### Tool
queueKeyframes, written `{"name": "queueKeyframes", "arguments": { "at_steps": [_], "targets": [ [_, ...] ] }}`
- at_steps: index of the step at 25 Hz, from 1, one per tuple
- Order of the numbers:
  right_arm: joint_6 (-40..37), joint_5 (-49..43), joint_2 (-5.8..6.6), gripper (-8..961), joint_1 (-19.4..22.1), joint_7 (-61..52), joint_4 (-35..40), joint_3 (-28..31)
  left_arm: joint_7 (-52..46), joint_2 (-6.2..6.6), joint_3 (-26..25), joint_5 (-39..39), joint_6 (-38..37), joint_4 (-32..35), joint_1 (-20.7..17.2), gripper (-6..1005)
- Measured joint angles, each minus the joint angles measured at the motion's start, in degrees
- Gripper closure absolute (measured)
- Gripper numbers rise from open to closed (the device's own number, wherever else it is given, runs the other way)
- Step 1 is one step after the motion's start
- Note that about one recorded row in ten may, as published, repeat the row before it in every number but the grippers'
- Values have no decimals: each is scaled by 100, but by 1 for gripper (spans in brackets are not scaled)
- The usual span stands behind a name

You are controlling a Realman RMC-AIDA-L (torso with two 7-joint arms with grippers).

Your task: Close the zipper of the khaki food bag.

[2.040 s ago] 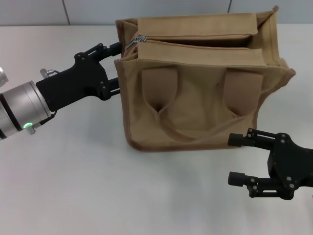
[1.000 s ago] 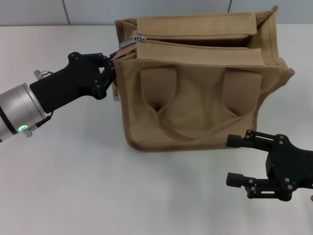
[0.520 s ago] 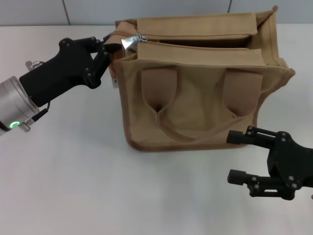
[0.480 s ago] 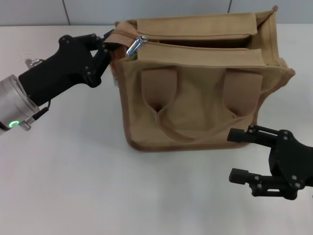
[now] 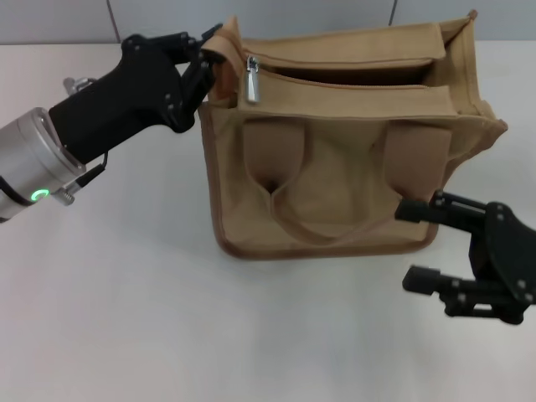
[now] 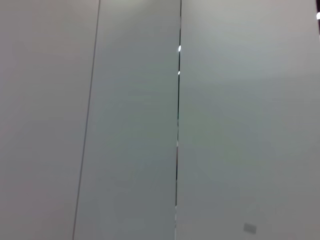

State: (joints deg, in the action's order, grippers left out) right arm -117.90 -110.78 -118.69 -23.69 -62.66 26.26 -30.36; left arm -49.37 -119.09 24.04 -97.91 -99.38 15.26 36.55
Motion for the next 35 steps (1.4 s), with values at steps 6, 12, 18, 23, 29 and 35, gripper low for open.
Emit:
{"name": "queueKeyframes", "arguments": {
  "at_steps": [6, 12, 18, 23, 29, 35],
  "targets": [
    [-25, 82, 25, 246, -65, -337, -21, 51, 3, 0, 4, -13, 131, -71, 113, 984],
    [-43, 482, 131, 251, -247, -1706, 192, 43, 32, 15, -3, 15, 143, -103, 67, 984],
    [-9, 646, 301, 257, -765, -3416, 763, 70, 34, 18, -4, 17, 131, -102, 54, 983],
    [441, 607, 425, 261, -1361, -3985, 956, -74, 34, 17, -5, 18, 133, -102, 54, 983],
    [1165, 595, 475, 267, -1889, -4356, 1126, -933, 33, 9, -32, 18, 116, -101, 51, 983],
    [2044, 426, 464, 272, -2282, -5040, 1283, -1776, 33, 9, -40, 18, 112, -101, 38, 983]
  ]
}}
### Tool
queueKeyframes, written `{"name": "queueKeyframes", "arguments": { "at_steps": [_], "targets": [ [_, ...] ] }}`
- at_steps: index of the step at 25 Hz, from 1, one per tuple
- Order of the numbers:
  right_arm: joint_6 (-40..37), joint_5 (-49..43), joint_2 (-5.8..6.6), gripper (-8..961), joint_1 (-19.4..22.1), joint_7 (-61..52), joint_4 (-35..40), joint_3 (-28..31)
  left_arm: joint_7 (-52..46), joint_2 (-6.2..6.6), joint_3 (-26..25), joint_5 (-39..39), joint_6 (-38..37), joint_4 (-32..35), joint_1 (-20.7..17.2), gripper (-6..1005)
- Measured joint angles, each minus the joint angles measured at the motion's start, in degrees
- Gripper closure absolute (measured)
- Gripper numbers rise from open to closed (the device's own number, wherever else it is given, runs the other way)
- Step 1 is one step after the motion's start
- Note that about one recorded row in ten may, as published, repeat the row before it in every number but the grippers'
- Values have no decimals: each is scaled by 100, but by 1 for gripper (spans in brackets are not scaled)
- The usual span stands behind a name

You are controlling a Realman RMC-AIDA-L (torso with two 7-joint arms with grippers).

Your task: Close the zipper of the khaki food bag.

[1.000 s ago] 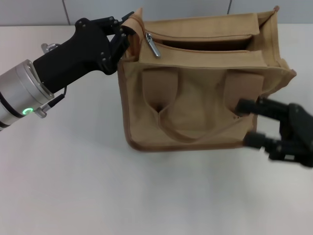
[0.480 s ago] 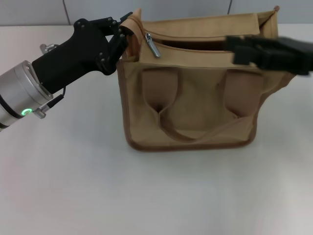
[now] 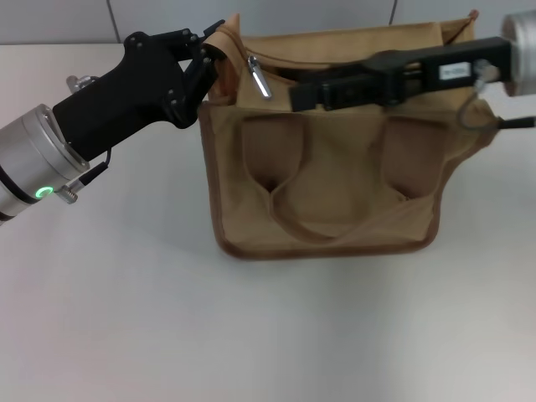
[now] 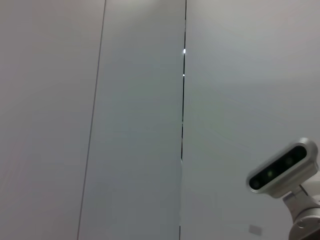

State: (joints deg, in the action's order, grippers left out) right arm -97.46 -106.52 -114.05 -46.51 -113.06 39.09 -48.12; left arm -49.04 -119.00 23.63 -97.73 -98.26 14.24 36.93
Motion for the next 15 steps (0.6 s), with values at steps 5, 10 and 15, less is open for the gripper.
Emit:
{"name": "queueKeyframes", "arguments": {
  "at_steps": [5, 10, 15],
  "targets": [
    [240, -41, -92, 277, -145, -131, 103, -190, 0, 0, 2, 0, 0, -4, -4, 983],
    [440, -46, -128, 422, -216, -361, 215, -394, 0, 0, 8, 0, -5, -9, -16, 981],
    [657, -47, -159, 549, -285, -531, 227, -659, 0, -4, 26, 0, -7, -10, -19, 977]
  ]
}}
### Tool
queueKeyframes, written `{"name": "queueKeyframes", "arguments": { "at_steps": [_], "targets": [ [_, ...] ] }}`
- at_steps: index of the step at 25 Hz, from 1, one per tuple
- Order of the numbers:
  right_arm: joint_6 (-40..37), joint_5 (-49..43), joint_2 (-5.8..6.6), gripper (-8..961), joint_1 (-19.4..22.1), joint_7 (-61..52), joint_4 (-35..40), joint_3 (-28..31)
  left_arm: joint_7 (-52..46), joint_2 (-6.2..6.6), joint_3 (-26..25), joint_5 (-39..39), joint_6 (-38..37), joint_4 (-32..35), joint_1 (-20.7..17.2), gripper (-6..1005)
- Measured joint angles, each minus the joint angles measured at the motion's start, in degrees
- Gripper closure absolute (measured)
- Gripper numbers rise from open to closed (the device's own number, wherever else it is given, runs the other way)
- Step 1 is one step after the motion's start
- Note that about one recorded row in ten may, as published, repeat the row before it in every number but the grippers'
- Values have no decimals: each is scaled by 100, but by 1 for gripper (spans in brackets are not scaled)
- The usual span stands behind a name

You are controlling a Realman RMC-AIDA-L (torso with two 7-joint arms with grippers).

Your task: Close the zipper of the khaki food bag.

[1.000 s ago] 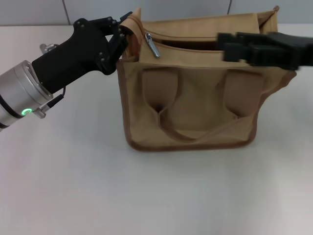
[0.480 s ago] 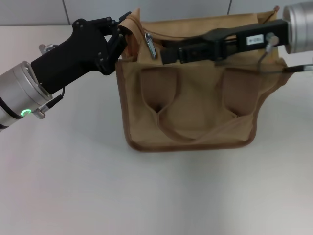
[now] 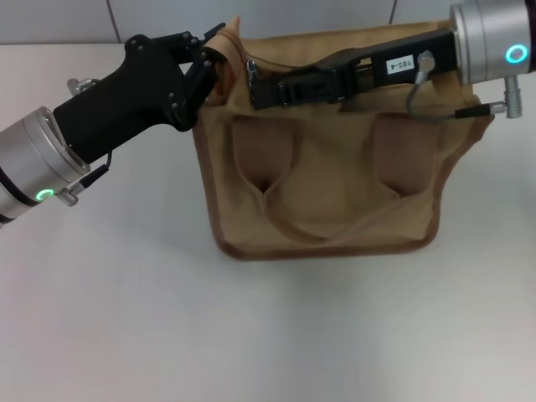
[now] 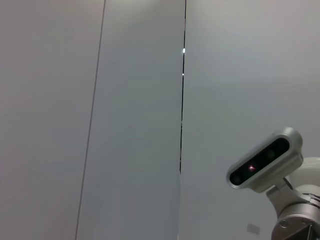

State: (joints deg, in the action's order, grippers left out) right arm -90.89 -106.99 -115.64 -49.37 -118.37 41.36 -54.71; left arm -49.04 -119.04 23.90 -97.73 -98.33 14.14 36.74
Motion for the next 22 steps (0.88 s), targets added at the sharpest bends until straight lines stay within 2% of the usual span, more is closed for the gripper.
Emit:
{"name": "queueKeyframes", "arguments": {
  "at_steps": [3, 8, 15, 22],
  "targets": [
    [64, -5, -27, 581, -17, -16, 3, -51, 0, -3, 2, 0, -4, 0, 0, 975],
    [208, -7, -80, 582, -39, -58, 26, -96, 1, -5, 9, 0, -42, -42, 27, 972],
    [378, -5, -182, 578, 20, -164, 274, -256, 209, -11, -25, -2, 80, -341, 254, 967],
    [511, -5, -200, 588, 140, -142, 324, -222, 237, -12, -44, 207, 158, -444, 256, 962]
  ]
}}
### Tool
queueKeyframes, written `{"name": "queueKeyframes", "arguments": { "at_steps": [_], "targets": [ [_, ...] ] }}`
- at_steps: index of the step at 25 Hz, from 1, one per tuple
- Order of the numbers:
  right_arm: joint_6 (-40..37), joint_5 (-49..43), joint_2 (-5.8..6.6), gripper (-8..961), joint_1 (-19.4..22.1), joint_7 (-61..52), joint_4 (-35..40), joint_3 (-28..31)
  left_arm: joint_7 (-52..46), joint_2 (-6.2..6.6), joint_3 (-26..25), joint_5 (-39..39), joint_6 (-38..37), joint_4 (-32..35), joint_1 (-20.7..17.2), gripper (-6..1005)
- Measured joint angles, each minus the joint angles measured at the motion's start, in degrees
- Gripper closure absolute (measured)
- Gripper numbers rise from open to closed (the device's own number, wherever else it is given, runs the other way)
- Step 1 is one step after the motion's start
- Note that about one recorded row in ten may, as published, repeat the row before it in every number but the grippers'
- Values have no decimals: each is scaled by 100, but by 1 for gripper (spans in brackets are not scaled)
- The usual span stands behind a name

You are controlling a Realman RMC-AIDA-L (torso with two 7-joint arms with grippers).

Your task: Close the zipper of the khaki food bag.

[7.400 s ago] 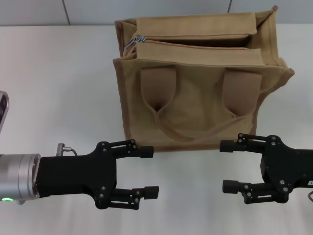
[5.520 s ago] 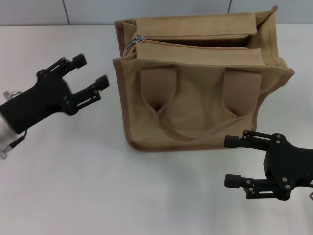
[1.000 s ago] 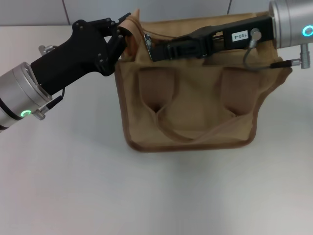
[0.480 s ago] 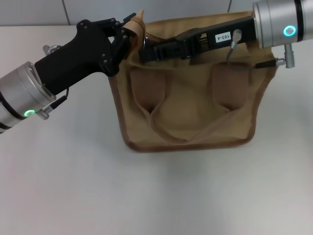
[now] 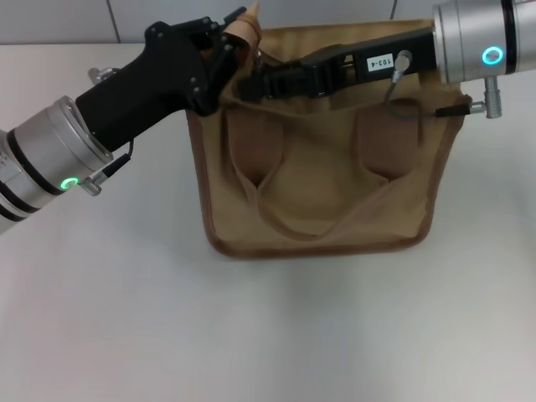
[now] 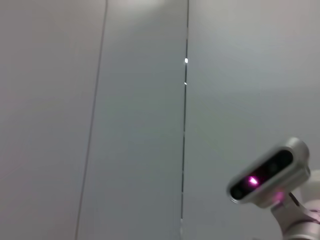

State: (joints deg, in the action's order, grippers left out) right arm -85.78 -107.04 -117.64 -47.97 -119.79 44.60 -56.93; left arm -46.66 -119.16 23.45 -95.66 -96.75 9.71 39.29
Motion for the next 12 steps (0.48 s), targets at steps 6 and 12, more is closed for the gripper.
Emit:
{"name": "queueKeyframes", "arguments": {
  "at_steps": [6, 12],
  "targets": [
    [55, -5, -20, 625, 29, 41, 26, -34, -19, 18, 13, 75, -49, -4, -64, 957],
    [83, 33, -82, 779, 42, 184, 41, -37, -19, 14, 48, 65, -72, -8, -81, 953]
  ]
}}
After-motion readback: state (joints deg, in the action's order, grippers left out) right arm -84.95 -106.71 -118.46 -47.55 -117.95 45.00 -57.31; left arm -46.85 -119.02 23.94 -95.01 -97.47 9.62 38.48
